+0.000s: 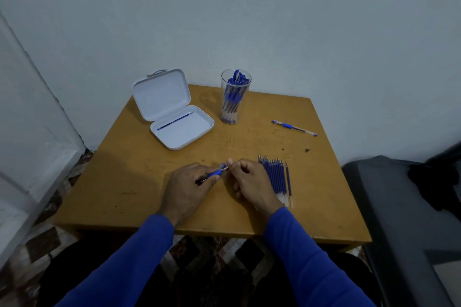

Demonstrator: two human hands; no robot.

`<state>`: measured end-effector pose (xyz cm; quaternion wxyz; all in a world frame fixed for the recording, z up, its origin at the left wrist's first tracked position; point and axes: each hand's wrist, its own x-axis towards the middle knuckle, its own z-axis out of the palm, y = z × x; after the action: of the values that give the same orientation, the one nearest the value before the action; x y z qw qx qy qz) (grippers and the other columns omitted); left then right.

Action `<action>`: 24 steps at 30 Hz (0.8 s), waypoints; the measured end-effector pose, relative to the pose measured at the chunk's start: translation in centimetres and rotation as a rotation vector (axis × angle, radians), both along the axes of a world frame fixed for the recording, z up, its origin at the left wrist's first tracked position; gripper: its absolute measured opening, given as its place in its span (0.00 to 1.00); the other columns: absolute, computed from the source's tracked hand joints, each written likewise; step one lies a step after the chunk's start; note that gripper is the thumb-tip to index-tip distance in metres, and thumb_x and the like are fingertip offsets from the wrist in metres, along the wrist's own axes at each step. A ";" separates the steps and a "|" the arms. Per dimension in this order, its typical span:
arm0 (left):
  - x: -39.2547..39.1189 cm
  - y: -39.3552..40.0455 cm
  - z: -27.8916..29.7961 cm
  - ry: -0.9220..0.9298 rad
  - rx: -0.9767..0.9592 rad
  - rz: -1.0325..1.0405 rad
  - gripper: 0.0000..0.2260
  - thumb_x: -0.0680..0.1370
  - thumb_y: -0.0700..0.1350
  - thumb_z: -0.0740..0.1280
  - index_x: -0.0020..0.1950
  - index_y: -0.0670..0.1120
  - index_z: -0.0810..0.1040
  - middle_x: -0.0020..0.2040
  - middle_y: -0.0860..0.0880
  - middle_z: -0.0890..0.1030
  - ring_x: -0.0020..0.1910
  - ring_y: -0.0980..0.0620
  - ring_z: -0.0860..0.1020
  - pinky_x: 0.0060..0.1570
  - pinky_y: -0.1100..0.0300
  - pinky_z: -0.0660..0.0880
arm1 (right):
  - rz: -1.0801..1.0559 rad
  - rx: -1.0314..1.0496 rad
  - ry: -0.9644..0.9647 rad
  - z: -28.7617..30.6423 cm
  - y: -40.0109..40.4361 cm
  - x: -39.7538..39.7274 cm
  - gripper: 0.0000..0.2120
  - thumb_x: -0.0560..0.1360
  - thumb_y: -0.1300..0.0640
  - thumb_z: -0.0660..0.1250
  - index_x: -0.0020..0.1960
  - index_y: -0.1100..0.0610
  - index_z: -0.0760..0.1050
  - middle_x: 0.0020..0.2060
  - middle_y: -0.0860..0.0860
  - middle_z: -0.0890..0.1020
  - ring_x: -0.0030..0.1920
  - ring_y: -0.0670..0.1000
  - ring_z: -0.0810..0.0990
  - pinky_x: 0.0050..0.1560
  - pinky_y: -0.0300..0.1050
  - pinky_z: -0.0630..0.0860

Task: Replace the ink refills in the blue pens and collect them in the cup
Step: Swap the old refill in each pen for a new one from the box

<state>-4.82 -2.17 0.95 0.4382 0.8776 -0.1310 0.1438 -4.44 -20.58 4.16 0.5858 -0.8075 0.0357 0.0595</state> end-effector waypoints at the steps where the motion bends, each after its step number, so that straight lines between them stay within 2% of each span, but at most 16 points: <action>1: 0.0 0.0 0.0 -0.002 -0.005 -0.001 0.09 0.77 0.49 0.74 0.56 0.52 0.86 0.41 0.60 0.81 0.40 0.59 0.78 0.38 0.61 0.77 | -0.005 0.017 0.001 0.1 0.0 0.0 0.19 0.82 0.44 0.64 0.49 0.60 0.80 0.33 0.51 0.80 0.30 0.45 0.75 0.29 0.37 0.74; 4: 0.1 0.0 -0.1 0.002 -0.009 -0.001 0.09 0.76 0.48 0.74 0.56 0.52 0.86 0.41 0.60 0.81 0.40 0.59 0.79 0.38 0.59 0.78 | 0.015 0.078 -0.031 0.1 -0.2 0.0 0.10 0.83 0.50 0.64 0.55 0.55 0.79 0.43 0.55 0.83 0.33 0.46 0.77 0.31 0.41 0.76; 6: 0.1 0.0 -0.2 -0.002 0.000 0.001 0.08 0.76 0.48 0.74 0.56 0.52 0.86 0.41 0.61 0.81 0.40 0.59 0.78 0.38 0.61 0.76 | 0.056 0.112 -0.048 0.2 -0.4 -0.1 0.05 0.83 0.57 0.66 0.56 0.53 0.79 0.43 0.54 0.82 0.33 0.45 0.77 0.32 0.41 0.76; 8: 0.1 0.0 -0.2 -0.002 -0.002 -0.008 0.08 0.76 0.48 0.74 0.55 0.52 0.86 0.41 0.61 0.81 0.40 0.59 0.78 0.38 0.63 0.75 | 0.081 0.086 -0.068 -0.1 -0.6 0.0 0.04 0.82 0.59 0.66 0.54 0.54 0.79 0.43 0.54 0.81 0.34 0.44 0.77 0.33 0.40 0.77; 10: 0.1 0.0 -0.2 -0.010 -0.010 -0.015 0.09 0.76 0.49 0.74 0.56 0.52 0.86 0.40 0.60 0.81 0.40 0.58 0.78 0.37 0.66 0.73 | 0.070 0.049 -0.057 -0.2 -0.7 0.0 0.06 0.82 0.56 0.66 0.51 0.57 0.80 0.42 0.57 0.81 0.34 0.45 0.77 0.33 0.39 0.77; 14: 0.1 0.0 -0.1 -0.021 -0.027 -0.010 0.10 0.76 0.48 0.74 0.57 0.51 0.86 0.39 0.59 0.81 0.39 0.58 0.78 0.36 0.66 0.73 | 0.018 -0.028 -0.024 -0.3 -0.2 0.1 0.22 0.82 0.42 0.63 0.45 0.62 0.79 0.31 0.52 0.79 0.29 0.48 0.76 0.31 0.39 0.75; 16: 0.1 0.0 -0.1 -0.020 -0.016 -0.010 0.10 0.76 0.48 0.75 0.57 0.51 0.86 0.39 0.59 0.80 0.38 0.58 0.77 0.36 0.65 0.72 | -0.003 0.007 -0.024 -0.2 -0.2 0.1 0.20 0.81 0.43 0.64 0.47 0.61 0.79 0.32 0.51 0.79 0.30 0.48 0.76 0.30 0.39 0.75; 20: 0.1 0.0 0.0 -0.027 0.001 -0.014 0.09 0.76 0.48 0.74 0.56 0.52 0.86 0.38 0.60 0.79 0.38 0.57 0.77 0.35 0.67 0.70 | 0.087 0.071 -0.077 -0.2 -0.4 0.1 0.05 0.81 0.55 0.68 0.54 0.55 0.80 0.44 0.59 0.81 0.35 0.47 0.77 0.33 0.41 0.77; 22: 0.1 0.0 -0.1 -0.027 0.004 -0.016 0.09 0.76 0.48 0.74 0.56 0.52 0.86 0.38 0.60 0.79 0.38 0.58 0.77 0.35 0.66 0.71 | 0.101 0.058 -0.074 -0.4 -0.6 0.1 0.04 0.82 0.56 0.67 0.52 0.55 0.80 0.45 0.59 0.81 0.35 0.47 0.77 0.34 0.41 0.77; 24: 0.1 0.0 -0.1 -0.028 -0.002 -0.014 0.09 0.76 0.48 0.75 0.57 0.52 0.86 0.38 0.60 0.79 0.38 0.58 0.77 0.35 0.66 0.71 | 0.082 -0.004 -0.056 -0.4 -0.5 0.1 0.11 0.82 0.51 0.66 0.48 0.58 0.81 0.40 0.57 0.82 0.33 0.46 0.78 0.33 0.40 0.77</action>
<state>-4.70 -2.18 0.87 0.4384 0.8740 -0.1432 0.1530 -4.33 -21.12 3.77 0.5820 -0.8108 -0.0137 0.0605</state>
